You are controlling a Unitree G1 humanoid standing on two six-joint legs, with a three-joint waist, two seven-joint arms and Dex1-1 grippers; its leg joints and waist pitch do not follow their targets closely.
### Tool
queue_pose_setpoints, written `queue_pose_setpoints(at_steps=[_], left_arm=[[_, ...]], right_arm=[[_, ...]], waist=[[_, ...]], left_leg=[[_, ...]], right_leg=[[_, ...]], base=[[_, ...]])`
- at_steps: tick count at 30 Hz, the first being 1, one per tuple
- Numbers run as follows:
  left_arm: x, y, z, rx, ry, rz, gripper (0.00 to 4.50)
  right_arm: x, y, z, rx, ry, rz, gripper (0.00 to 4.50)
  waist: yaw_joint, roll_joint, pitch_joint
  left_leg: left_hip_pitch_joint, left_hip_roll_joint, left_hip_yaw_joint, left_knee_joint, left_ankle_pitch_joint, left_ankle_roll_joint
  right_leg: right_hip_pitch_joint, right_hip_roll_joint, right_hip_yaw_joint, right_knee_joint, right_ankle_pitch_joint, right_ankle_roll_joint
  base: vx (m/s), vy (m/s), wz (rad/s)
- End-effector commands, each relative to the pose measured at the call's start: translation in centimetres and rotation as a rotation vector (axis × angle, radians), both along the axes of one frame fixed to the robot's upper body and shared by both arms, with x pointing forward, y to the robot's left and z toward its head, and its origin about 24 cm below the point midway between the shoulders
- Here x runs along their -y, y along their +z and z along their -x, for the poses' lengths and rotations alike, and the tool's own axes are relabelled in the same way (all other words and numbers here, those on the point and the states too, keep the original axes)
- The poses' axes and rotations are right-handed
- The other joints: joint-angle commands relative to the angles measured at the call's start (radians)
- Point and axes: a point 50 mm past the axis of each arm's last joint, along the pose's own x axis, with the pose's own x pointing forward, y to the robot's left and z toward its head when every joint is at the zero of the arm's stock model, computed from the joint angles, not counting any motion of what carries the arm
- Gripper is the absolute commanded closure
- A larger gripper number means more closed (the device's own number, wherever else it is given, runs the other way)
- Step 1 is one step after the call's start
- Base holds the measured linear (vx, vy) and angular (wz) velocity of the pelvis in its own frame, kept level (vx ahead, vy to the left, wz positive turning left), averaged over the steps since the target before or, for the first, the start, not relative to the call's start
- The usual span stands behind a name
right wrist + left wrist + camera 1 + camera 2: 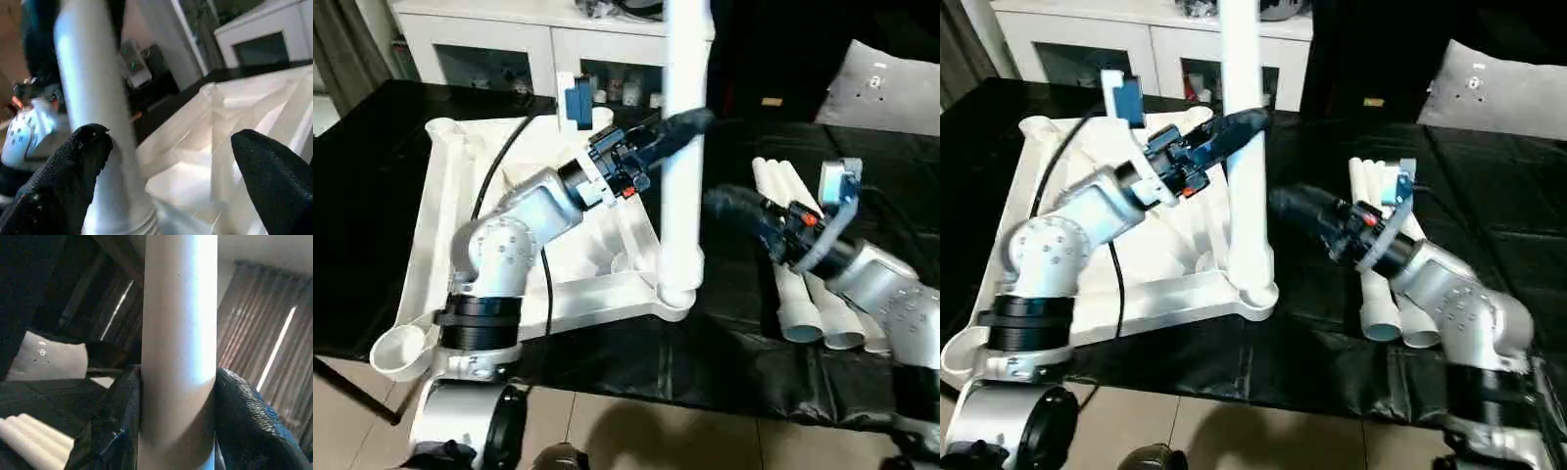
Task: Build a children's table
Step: Pick table leg
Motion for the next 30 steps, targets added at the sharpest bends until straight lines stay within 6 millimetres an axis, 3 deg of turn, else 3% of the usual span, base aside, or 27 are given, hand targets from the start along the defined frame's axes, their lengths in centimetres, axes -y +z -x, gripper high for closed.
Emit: queue_pose_setpoints(at_steps=[1, 8, 15, 25, 30], left_arm=[[0.4, 0.2, 0.2, 0.031, 0.013, -0.055, 2.68], [0.7, 0.2, 0.1, 0.054, 0.046, -0.102, 2.68], [1.7, -0.4, 0.4, 0.121, 0.077, -0.203, 2.68], [2.4, -0.5, 0.7, 0.153, 0.064, -0.226, 2.68], [2.9, -0.5, 0.9, 0.157, 0.053, -0.217, 2.68]], right_arm=[[-0.4, 0.6, 0.5, 0.029, 0.048, 0.019, 0.09], [-1.2, 0.5, 0.9, 0.054, 0.077, 0.104, 0.09], [-2.9, -0.4, -0.2, 0.075, 0.024, 0.237, 0.09], [-3.9, -0.8, 0.0, 0.073, 0.07, 0.245, 0.09], [-4.5, -1.1, -0.3, 0.065, 0.066, 0.226, 0.48]], waist=[[0.0, -0.004, -0.07], [-0.002, -0.004, -0.071], [-0.006, -0.002, -0.07], [-0.006, -0.004, -0.067], [-0.007, -0.005, -0.067]], left_leg=[[0.031, 0.075, -0.027, -0.068, -0.135, 0.012], [0.031, 0.075, -0.028, -0.068, -0.129, 0.002], [0.032, 0.076, -0.028, -0.07, -0.147, -0.016], [0.032, 0.076, -0.028, -0.071, -0.152, -0.004], [0.031, 0.076, -0.028, -0.071, -0.148, -0.004]], right_leg=[[0.04, -0.095, 0.043, -0.077, -0.086, -0.209], [0.039, -0.095, 0.043, -0.077, -0.078, -0.202], [0.035, -0.096, 0.044, -0.077, -0.098, -0.198], [0.037, -0.096, 0.045, -0.077, -0.093, -0.202], [0.036, -0.095, 0.045, -0.076, -0.08, -0.207]], base=[[0.0, 0.0, 0.0], [0.0, 0.0, 0.0], [0.0, 0.0, 0.0], [0.0, 0.0, 0.0], [0.0, 0.0, 0.0]])
